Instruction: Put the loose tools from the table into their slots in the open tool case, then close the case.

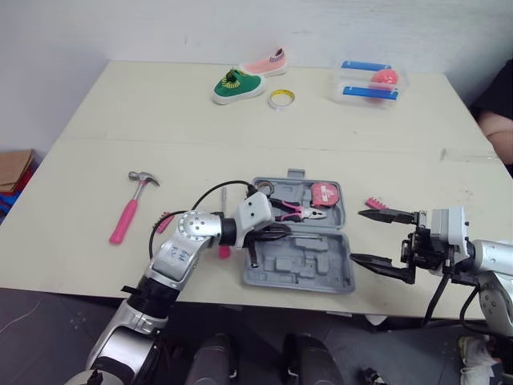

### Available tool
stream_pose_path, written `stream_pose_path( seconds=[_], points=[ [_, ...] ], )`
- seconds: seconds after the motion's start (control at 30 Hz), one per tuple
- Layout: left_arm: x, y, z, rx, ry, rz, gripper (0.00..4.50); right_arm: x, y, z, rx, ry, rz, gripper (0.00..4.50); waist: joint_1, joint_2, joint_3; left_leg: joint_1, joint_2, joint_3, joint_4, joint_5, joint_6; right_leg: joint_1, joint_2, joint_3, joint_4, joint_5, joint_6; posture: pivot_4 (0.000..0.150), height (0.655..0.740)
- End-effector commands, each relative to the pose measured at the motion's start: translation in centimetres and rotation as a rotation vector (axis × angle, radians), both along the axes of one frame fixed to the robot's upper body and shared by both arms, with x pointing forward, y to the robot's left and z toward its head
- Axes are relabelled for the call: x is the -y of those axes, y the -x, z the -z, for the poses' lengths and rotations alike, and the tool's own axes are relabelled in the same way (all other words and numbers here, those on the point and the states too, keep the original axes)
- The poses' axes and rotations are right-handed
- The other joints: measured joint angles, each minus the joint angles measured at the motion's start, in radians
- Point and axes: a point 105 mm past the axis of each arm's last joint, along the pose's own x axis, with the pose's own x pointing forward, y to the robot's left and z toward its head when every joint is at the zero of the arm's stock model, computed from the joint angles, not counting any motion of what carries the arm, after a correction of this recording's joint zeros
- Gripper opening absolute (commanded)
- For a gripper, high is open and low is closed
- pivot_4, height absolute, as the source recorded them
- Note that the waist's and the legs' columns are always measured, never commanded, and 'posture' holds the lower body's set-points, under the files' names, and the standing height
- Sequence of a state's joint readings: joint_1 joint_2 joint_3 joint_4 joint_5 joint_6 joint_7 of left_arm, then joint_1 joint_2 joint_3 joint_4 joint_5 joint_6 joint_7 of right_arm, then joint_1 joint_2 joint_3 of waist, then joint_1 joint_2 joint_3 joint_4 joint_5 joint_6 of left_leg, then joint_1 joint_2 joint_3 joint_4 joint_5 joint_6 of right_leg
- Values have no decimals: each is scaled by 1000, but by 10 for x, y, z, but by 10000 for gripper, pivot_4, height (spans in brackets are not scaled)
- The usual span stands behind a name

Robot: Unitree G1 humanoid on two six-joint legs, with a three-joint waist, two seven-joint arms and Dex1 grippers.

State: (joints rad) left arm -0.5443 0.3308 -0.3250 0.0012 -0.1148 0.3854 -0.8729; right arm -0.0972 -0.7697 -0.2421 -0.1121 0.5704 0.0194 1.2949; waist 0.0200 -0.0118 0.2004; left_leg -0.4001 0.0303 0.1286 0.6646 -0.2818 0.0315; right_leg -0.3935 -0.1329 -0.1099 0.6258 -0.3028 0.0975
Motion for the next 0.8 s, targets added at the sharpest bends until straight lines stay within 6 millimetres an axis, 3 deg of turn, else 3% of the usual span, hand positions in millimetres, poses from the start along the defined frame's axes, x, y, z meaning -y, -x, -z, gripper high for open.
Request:
stream_pose_path(
  seconds=[0.03,0.33,0.63,0.8],
  points=[
    [1,-1,4,3,-28,-3,740,2,1,-5,39,0,4,45000,1,0,0,0,0,0,0,0,0,0,0,0,0,0,0,1500,7400],
    [-9,-7,31,-77,-142,-86,740,5,2,-1,35,-5,16,45000,4,0,0,0,0,-1,0,0,0,1,0,0,0,0,0,1500,7400],
    [-14,2,58,-222,-269,-124,740,8,2,3,30,-6,25,45000,4,-1,-3,3,0,-2,0,0,0,4,-1,0,0,0,0,1500,7400],
    [-21,0,71,-292,-315,-181,740,8,2,3,33,-15,32,45000,4,0,-13,13,2,-6,-1,-8,1,18,-3,2,-6,0,-1,1500,7400]
  ],
)
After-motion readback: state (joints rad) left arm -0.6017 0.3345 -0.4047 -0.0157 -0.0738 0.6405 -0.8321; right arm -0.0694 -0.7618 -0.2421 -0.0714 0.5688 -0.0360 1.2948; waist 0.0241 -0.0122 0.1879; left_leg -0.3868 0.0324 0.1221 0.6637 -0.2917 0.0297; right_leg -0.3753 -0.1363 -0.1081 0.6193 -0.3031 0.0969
